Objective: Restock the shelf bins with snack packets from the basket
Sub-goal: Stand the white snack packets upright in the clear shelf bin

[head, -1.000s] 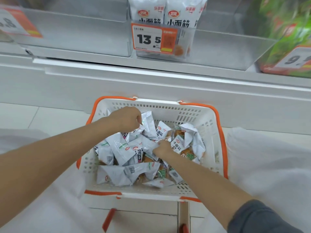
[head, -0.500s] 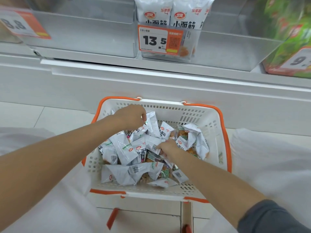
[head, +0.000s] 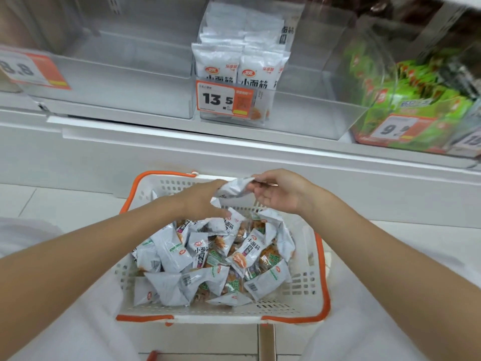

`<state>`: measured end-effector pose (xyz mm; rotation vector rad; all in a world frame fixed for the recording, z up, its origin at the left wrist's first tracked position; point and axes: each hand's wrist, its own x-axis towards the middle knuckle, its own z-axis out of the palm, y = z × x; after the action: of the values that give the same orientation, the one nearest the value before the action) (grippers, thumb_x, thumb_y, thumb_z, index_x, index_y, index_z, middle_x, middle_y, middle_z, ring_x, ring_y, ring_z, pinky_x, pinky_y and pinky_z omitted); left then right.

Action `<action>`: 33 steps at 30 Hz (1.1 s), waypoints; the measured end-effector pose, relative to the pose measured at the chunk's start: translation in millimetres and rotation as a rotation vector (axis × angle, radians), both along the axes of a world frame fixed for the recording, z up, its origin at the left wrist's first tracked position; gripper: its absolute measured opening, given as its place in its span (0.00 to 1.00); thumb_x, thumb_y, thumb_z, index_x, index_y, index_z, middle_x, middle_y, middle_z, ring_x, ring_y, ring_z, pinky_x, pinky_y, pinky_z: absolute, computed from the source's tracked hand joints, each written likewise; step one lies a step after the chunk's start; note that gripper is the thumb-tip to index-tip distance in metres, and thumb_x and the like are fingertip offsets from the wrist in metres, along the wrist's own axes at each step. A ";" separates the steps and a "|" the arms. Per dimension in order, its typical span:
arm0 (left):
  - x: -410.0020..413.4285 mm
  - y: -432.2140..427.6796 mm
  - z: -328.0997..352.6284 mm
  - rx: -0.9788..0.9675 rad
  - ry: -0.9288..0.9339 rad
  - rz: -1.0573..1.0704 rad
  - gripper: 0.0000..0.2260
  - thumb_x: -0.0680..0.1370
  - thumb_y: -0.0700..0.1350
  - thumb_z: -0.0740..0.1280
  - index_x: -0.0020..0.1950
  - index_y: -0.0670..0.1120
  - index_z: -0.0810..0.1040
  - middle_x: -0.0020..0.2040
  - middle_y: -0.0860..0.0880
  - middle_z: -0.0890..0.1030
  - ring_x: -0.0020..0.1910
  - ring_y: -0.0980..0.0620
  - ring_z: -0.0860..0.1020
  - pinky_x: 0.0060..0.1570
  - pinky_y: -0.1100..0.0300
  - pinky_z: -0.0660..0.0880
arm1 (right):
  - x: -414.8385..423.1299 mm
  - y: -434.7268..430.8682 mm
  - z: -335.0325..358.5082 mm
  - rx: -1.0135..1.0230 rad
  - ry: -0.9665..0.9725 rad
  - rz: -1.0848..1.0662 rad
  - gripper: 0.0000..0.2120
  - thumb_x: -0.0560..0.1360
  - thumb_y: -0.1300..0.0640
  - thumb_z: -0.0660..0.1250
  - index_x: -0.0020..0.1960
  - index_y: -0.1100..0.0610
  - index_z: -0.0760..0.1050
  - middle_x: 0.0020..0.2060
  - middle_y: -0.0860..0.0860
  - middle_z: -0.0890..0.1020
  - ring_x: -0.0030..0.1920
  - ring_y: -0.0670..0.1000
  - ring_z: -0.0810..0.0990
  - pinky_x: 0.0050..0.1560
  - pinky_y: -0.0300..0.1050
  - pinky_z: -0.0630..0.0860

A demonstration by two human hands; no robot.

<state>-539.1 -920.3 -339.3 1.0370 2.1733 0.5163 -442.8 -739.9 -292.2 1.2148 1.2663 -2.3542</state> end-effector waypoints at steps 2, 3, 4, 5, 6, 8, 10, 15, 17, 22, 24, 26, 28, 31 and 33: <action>-5.3 -2.2 2.9 0.071 0.021 0.015 0.12 0.78 0.53 0.68 0.57 0.47 0.77 0.46 0.51 0.79 0.45 0.53 0.78 0.44 0.58 0.72 | -0.7 2.4 3.9 0.043 -0.018 0.064 0.07 0.80 0.62 0.60 0.45 0.62 0.73 0.33 0.56 0.80 0.37 0.51 0.81 0.30 0.38 0.77; -7.8 -3.6 5.7 0.093 0.005 0.008 0.11 0.79 0.51 0.66 0.46 0.44 0.77 0.36 0.51 0.74 0.34 0.56 0.73 0.35 0.61 0.67 | -1.7 5.3 6.3 0.214 -0.044 0.176 0.09 0.81 0.57 0.60 0.47 0.61 0.75 0.36 0.55 0.80 0.35 0.51 0.81 0.31 0.39 0.76; -9.4 -3.8 8.6 0.100 -0.034 0.006 0.15 0.80 0.51 0.64 0.42 0.40 0.74 0.32 0.51 0.68 0.27 0.58 0.66 0.30 0.64 0.62 | -3.1 9.4 8.1 0.454 -0.070 0.314 0.13 0.82 0.51 0.59 0.51 0.59 0.76 0.38 0.54 0.79 0.35 0.50 0.80 0.33 0.40 0.75; -10.4 -4.0 10.7 0.096 -0.088 0.017 0.17 0.81 0.50 0.63 0.42 0.36 0.74 0.30 0.51 0.65 0.24 0.59 0.63 0.27 0.66 0.60 | -4.6 12.9 11.4 0.708 -0.086 0.424 0.16 0.81 0.46 0.58 0.54 0.57 0.78 0.40 0.51 0.79 0.37 0.49 0.79 0.37 0.41 0.74; -11.0 -5.1 12.7 0.105 -0.132 0.037 0.18 0.82 0.49 0.62 0.44 0.34 0.74 0.29 0.50 0.64 0.23 0.59 0.62 0.26 0.68 0.61 | -6.6 16.9 12.9 0.920 -0.062 0.481 0.17 0.81 0.44 0.58 0.55 0.55 0.79 0.43 0.49 0.79 0.42 0.48 0.78 0.41 0.42 0.73; -11.7 -6.4 14.6 0.090 -0.227 0.027 0.20 0.82 0.51 0.61 0.47 0.33 0.74 0.32 0.48 0.67 0.28 0.58 0.68 0.31 0.68 0.68 | -9.1 22.0 13.8 0.986 0.073 0.479 0.13 0.80 0.48 0.61 0.52 0.53 0.80 0.46 0.46 0.80 0.45 0.45 0.77 0.46 0.41 0.71; -14.4 -8.9 14.6 0.082 -0.335 0.007 0.23 0.81 0.55 0.59 0.54 0.33 0.73 0.41 0.42 0.76 0.40 0.50 0.77 0.45 0.53 0.79 | -8.8 19.7 11.8 0.834 0.166 0.458 0.09 0.80 0.53 0.63 0.50 0.54 0.81 0.44 0.47 0.82 0.44 0.45 0.80 0.45 0.39 0.74; -11.2 -11.8 22.9 0.083 -0.409 0.012 0.25 0.80 0.58 0.60 0.57 0.34 0.75 0.51 0.47 0.83 0.51 0.40 0.81 0.56 0.45 0.78 | -10.1 16.1 -2.3 0.793 0.211 0.333 0.13 0.79 0.57 0.65 0.38 0.52 0.83 0.41 0.53 0.85 0.39 0.48 0.82 0.43 0.42 0.78; -15.3 -15.8 23.9 0.095 -0.416 0.077 0.34 0.74 0.66 0.62 0.55 0.33 0.75 0.49 0.42 0.82 0.47 0.40 0.81 0.55 0.46 0.79 | -9.1 18.8 -6.7 0.782 0.192 0.289 0.13 0.79 0.57 0.66 0.38 0.54 0.83 0.43 0.56 0.85 0.40 0.51 0.82 0.46 0.47 0.79; -21.7 -15.3 20.7 0.143 -0.531 0.248 0.22 0.78 0.57 0.64 0.55 0.37 0.80 0.49 0.44 0.85 0.47 0.46 0.84 0.51 0.53 0.81 | -6.0 20.6 -15.1 0.698 0.161 0.211 0.12 0.81 0.58 0.64 0.52 0.66 0.81 0.42 0.57 0.84 0.40 0.52 0.82 0.49 0.50 0.80; -21.1 -12.4 23.0 0.252 -0.646 0.424 0.16 0.76 0.52 0.67 0.57 0.43 0.80 0.49 0.46 0.86 0.47 0.50 0.84 0.46 0.57 0.82 | -6.8 22.8 -13.4 0.629 0.158 0.111 0.11 0.81 0.57 0.64 0.53 0.63 0.80 0.44 0.58 0.84 0.41 0.53 0.83 0.50 0.50 0.80; -23.0 -11.8 26.1 0.383 -0.794 0.607 0.18 0.70 0.49 0.72 0.58 0.43 0.79 0.50 0.46 0.86 0.46 0.52 0.84 0.43 0.59 0.82 | -7.4 28.4 -9.4 0.517 0.173 0.044 0.10 0.81 0.57 0.64 0.53 0.62 0.79 0.47 0.58 0.84 0.45 0.55 0.83 0.52 0.50 0.80; -26.9 -11.8 28.8 0.467 -0.814 0.724 0.15 0.71 0.43 0.74 0.57 0.41 0.80 0.51 0.44 0.85 0.45 0.53 0.84 0.42 0.60 0.82 | -5.5 33.3 -4.3 0.383 0.220 0.109 0.07 0.79 0.58 0.65 0.54 0.62 0.78 0.51 0.59 0.84 0.50 0.56 0.82 0.55 0.50 0.79; -28.4 -10.0 31.9 0.528 -0.791 0.791 0.10 0.74 0.41 0.72 0.54 0.39 0.80 0.49 0.44 0.85 0.45 0.53 0.84 0.39 0.64 0.81 | -2.4 31.3 -1.2 0.290 0.220 0.333 0.16 0.72 0.64 0.72 0.59 0.60 0.74 0.55 0.58 0.83 0.54 0.56 0.83 0.53 0.48 0.80; -27.2 -8.2 32.2 0.535 -0.765 0.800 0.09 0.75 0.41 0.72 0.53 0.41 0.81 0.47 0.45 0.86 0.44 0.53 0.85 0.37 0.64 0.81 | -2.4 29.0 -6.1 0.300 0.193 0.378 0.26 0.68 0.70 0.73 0.64 0.59 0.73 0.54 0.58 0.84 0.53 0.55 0.84 0.51 0.48 0.82</action>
<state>-566.3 -928.5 -307.0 0.0625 1.6709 1.6162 -445.2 -710.9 -298.3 0.7386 1.7841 -2.0937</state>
